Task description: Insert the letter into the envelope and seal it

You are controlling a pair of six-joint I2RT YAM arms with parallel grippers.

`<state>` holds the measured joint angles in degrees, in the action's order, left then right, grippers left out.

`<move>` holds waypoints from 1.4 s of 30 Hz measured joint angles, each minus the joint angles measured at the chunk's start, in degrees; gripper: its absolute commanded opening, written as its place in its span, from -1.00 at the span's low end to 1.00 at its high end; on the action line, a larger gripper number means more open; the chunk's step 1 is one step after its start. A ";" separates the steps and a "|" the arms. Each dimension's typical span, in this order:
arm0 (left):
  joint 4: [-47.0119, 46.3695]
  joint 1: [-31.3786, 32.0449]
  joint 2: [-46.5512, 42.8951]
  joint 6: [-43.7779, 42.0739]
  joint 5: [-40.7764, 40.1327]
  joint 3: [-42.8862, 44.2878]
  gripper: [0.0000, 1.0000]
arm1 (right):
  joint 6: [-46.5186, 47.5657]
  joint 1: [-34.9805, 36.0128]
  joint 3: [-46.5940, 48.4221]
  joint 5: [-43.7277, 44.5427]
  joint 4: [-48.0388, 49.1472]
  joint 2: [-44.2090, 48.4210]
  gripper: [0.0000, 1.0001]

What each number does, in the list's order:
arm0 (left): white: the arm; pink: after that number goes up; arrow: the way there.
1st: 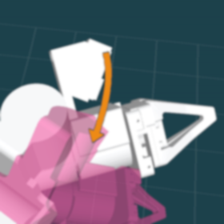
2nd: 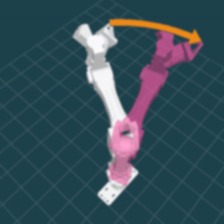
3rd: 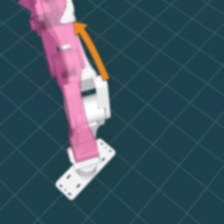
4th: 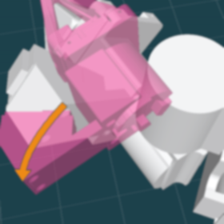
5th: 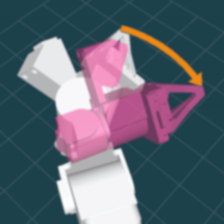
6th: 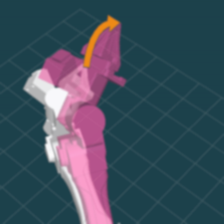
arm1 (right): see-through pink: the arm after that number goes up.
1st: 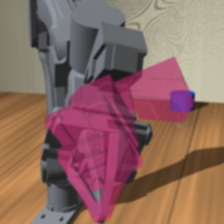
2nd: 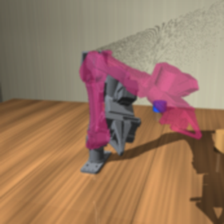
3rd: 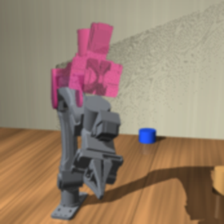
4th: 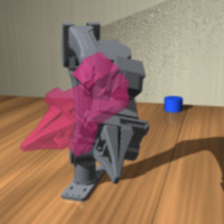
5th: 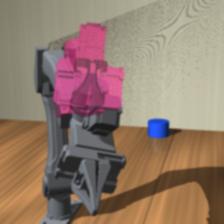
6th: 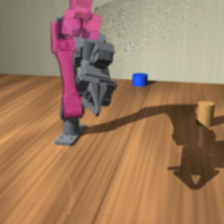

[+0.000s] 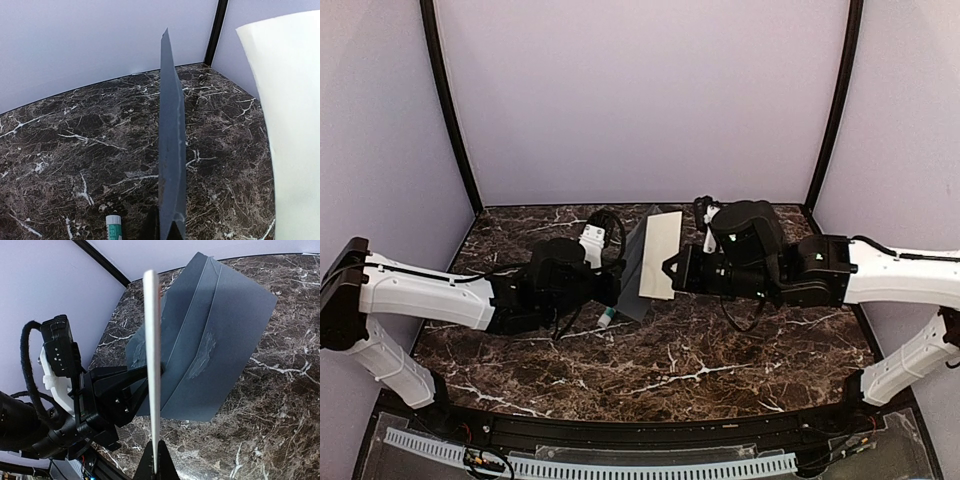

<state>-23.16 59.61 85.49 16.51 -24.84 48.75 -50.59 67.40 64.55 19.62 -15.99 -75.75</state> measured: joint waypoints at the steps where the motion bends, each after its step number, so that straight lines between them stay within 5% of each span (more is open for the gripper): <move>1: 0.00 0.00 -0.07 0.07 0.37 0.00 -1.00 | -0.79 0.66 0.42 0.44 -0.63 -0.24 -1.00; 16: -1.16 0.00 -2.27 0.02 5.25 -1.40 -1.00 | -12.13 6.25 5.11 7.26 -7.37 -6.38 -1.00; 42: -2.47 0.00 -2.14 -1.99 9.94 -1.60 -1.00 | -28.00 5.97 11.58 18.43 -12.59 -12.26 -1.00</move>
<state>-25.63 59.61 83.35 14.52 -14.90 47.16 -78.59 73.36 76.14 38.04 -28.58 -88.01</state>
